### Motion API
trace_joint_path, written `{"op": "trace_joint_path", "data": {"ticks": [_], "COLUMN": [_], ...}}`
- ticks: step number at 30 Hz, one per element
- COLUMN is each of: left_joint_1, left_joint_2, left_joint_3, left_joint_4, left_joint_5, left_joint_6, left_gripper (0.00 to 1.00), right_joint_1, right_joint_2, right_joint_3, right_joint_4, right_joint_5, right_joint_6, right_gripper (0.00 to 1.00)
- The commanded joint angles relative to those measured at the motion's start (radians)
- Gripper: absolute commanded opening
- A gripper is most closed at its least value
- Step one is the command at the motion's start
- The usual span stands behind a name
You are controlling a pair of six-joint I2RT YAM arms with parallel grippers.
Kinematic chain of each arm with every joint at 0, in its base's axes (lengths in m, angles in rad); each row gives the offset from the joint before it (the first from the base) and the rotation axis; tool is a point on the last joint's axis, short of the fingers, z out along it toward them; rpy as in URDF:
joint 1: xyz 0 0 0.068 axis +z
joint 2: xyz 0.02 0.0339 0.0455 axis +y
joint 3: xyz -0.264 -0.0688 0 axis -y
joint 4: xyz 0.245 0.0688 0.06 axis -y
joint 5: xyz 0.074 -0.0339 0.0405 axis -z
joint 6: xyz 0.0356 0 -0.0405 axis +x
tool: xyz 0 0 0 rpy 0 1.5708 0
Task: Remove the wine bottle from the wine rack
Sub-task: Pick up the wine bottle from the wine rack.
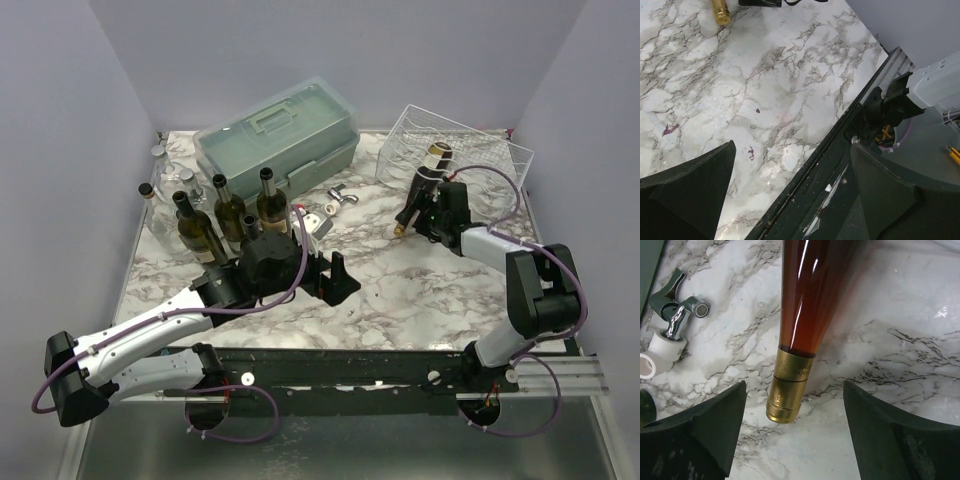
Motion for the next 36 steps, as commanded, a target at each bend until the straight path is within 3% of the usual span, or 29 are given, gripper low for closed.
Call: {"op": "trace_joint_path", "data": {"ticks": [1,8,20,29,31,34,36], "left_joint_1": [-0.005,-0.005,-0.005,-0.005,-0.005,-0.005,-0.005], "left_joint_2": [-0.004,-0.018,-0.023,-0.025,-0.026,-0.028,-0.029], "left_joint_3": [-0.019,-0.036,-0.039,-0.045,-0.046,-0.044,-0.046], "left_joint_4": [0.027,0.026,0.027,0.028,0.027,0.027,0.027], "left_joint_5": [-0.019,-0.027,-0.037,-0.043,-0.045,-0.047,-0.047], "left_joint_6": [-0.003,0.001,0.013,0.01,0.01,0.01,0.01], "left_gripper": [0.99,0.99,0.99,0.99,0.99,0.99,0.99], "right_joint_1": [0.037,0.049,0.05,0.049,0.05,0.049,0.048], "right_joint_2": [0.063,0.144,0.189,0.226,0.22,0.199,0.178], "right_joint_3": [0.048,0.092,0.084,0.081,0.076,0.066,0.054], "right_joint_4": [0.072,0.089,0.119,0.13,0.128,0.112,0.105], "right_joint_5": [0.088,0.19,0.214,0.18,0.171,0.146,0.122], "right_joint_6": [0.057,0.098,0.196,0.247,0.256,0.28,0.301], "right_gripper": [0.8,0.67,0.57,0.41,0.33,0.11,0.05]}}
